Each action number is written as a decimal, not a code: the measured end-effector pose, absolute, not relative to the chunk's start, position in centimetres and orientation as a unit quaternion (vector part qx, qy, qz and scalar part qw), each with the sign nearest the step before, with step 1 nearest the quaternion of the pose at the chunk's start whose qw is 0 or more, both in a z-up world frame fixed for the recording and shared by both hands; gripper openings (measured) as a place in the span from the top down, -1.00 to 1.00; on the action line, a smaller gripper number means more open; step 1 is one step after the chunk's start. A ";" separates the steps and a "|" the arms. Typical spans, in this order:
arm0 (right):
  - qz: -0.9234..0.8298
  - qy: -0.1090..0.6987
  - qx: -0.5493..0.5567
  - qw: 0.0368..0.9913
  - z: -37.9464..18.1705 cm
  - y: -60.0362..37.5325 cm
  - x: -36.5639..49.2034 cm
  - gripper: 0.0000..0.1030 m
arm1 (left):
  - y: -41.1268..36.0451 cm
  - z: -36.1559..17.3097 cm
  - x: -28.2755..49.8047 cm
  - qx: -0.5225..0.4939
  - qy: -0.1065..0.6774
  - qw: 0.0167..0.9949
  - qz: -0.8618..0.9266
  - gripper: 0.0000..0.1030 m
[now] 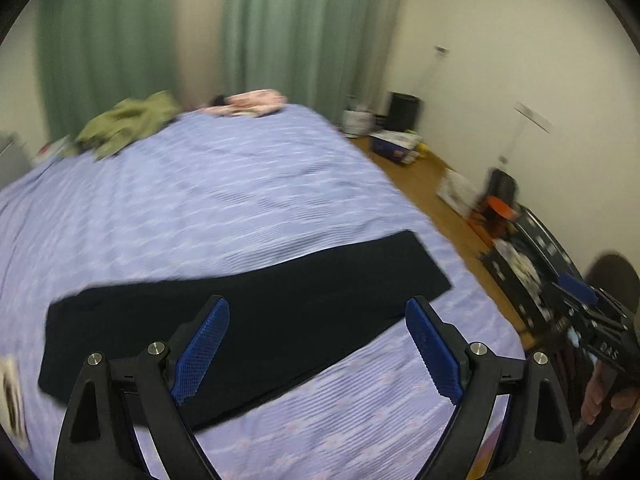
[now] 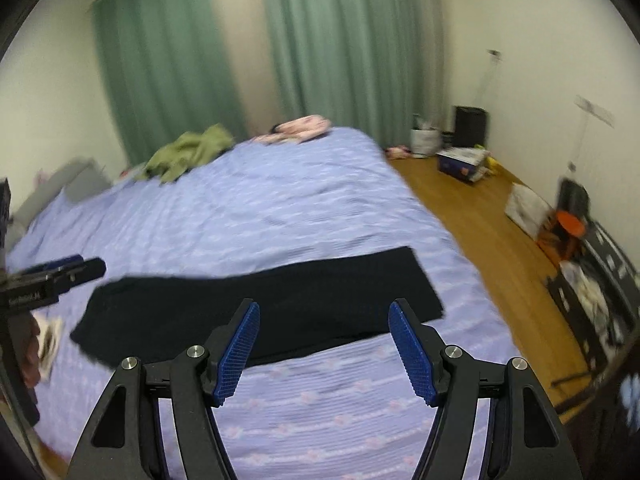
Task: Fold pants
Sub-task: 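Move both open grippers over the trouser strip and lower onto its end, then close both grippers on the end of the black trouser strip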
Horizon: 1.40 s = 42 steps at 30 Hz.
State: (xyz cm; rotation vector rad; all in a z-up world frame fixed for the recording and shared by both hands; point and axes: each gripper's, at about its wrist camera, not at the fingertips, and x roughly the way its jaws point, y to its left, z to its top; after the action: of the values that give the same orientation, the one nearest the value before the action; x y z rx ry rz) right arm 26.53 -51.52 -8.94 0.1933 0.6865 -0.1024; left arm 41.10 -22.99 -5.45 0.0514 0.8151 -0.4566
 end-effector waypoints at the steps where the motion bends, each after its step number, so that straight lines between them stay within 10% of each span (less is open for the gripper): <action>1: -0.060 0.333 0.104 0.935 -9.1 -52.3 26.4 -0.33 | -24.3 -5.5 41.7 0.035 0.390 0.888 -0.242 -0.76; 19: -0.192 0.345 0.334 0.856 -22.4 -67.3 30.2 -0.14 | -50.4 -16.1 57.9 0.194 0.435 0.751 -0.457 -0.71; 42: -0.191 0.365 0.469 0.781 -38.5 -70.9 39.1 0.15 | -64.7 -32.7 68.1 0.279 0.498 0.647 -0.505 -0.08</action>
State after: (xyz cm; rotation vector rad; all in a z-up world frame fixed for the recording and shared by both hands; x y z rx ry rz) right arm 39.10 -70.94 -38.53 1.0136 0.7886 -0.4132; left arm 68.09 -64.70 -32.73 0.6347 1.1320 -1.1488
